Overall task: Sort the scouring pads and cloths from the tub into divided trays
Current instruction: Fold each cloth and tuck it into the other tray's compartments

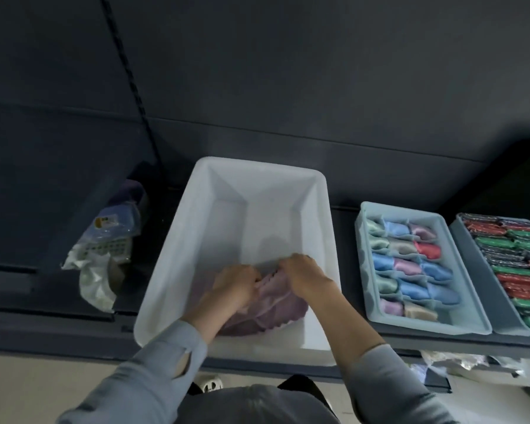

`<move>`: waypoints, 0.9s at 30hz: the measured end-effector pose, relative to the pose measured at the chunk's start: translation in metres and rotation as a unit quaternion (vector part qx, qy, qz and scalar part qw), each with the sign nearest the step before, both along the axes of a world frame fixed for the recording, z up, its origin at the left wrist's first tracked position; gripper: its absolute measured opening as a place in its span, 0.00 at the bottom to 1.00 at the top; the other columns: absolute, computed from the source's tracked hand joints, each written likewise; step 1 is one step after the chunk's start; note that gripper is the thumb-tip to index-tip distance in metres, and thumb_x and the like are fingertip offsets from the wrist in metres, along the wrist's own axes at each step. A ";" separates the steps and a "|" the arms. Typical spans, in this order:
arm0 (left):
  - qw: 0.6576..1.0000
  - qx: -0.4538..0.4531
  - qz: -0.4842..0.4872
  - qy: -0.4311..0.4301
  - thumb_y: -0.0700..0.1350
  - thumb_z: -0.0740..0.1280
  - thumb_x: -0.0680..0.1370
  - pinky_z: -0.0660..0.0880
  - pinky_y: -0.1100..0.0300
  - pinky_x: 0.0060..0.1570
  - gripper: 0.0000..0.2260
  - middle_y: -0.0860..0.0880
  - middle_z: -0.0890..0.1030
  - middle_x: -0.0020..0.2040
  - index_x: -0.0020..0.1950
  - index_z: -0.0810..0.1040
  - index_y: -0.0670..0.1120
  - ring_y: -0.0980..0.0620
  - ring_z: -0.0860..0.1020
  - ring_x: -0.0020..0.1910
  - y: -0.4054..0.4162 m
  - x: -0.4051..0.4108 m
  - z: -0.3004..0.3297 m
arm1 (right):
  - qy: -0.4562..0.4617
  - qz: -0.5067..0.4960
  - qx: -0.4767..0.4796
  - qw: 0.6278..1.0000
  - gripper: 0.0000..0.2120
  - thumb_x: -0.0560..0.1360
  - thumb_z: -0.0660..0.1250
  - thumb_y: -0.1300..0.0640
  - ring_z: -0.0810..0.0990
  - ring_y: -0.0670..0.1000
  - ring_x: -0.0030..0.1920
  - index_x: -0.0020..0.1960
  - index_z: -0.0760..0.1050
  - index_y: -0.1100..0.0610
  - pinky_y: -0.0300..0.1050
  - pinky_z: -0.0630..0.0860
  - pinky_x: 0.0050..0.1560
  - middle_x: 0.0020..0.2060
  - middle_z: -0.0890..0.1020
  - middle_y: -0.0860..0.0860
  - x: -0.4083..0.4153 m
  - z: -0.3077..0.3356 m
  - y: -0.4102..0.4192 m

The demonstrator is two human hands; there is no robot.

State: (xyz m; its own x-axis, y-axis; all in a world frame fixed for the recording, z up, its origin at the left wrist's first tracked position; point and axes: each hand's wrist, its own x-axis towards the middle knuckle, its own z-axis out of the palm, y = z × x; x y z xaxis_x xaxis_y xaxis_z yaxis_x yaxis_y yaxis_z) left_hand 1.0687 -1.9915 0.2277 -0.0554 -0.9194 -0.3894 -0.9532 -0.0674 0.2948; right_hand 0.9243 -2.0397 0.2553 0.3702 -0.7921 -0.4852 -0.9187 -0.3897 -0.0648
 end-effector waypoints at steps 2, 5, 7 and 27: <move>0.996 -0.061 -0.002 0.059 0.49 0.64 0.78 0.73 0.59 0.52 0.10 0.49 0.83 0.56 0.56 0.82 0.52 0.47 0.79 0.57 -0.001 0.011 0.009 | -0.022 -0.024 0.017 0.999 0.13 0.74 0.63 0.61 0.78 0.60 0.57 0.57 0.79 0.54 0.45 0.74 0.54 0.54 0.80 0.57 -0.001 -0.006 0.001; 0.978 -0.119 -0.002 0.172 0.44 0.65 0.78 0.70 0.66 0.48 0.09 0.52 0.84 0.53 0.53 0.84 0.52 0.51 0.80 0.54 -0.006 0.031 0.032 | -0.115 -0.103 0.023 0.988 0.20 0.74 0.61 0.65 0.78 0.59 0.56 0.65 0.72 0.54 0.43 0.71 0.51 0.56 0.77 0.58 -0.006 -0.002 -0.001; 0.954 -0.160 0.013 0.252 0.44 0.66 0.77 0.73 0.65 0.50 0.09 0.55 0.85 0.50 0.51 0.85 0.52 0.54 0.81 0.51 -0.010 0.041 0.052 | -0.278 -0.256 0.064 0.924 0.23 0.77 0.56 0.65 0.77 0.57 0.50 0.70 0.67 0.52 0.43 0.71 0.47 0.55 0.76 0.58 -0.009 0.009 -0.003; 0.808 -0.207 0.131 0.536 0.30 0.65 0.74 0.77 0.63 0.40 0.13 0.52 0.84 0.41 0.47 0.81 0.47 0.56 0.80 0.40 -0.016 0.019 0.142 | -0.577 -0.244 -0.104 0.773 0.12 0.76 0.67 0.64 0.82 0.46 0.42 0.45 0.83 0.47 0.38 0.75 0.43 0.42 0.84 0.47 -0.005 0.135 0.003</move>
State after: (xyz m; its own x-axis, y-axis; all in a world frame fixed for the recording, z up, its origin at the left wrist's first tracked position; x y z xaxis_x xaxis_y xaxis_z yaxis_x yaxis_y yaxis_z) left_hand 1.0881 -2.0078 0.3695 0.0605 -0.9933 0.0983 -0.1041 0.0917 0.9903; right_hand 0.9194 -2.0364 0.3903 0.0944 -0.9904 0.1013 -0.3368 -0.1275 -0.9329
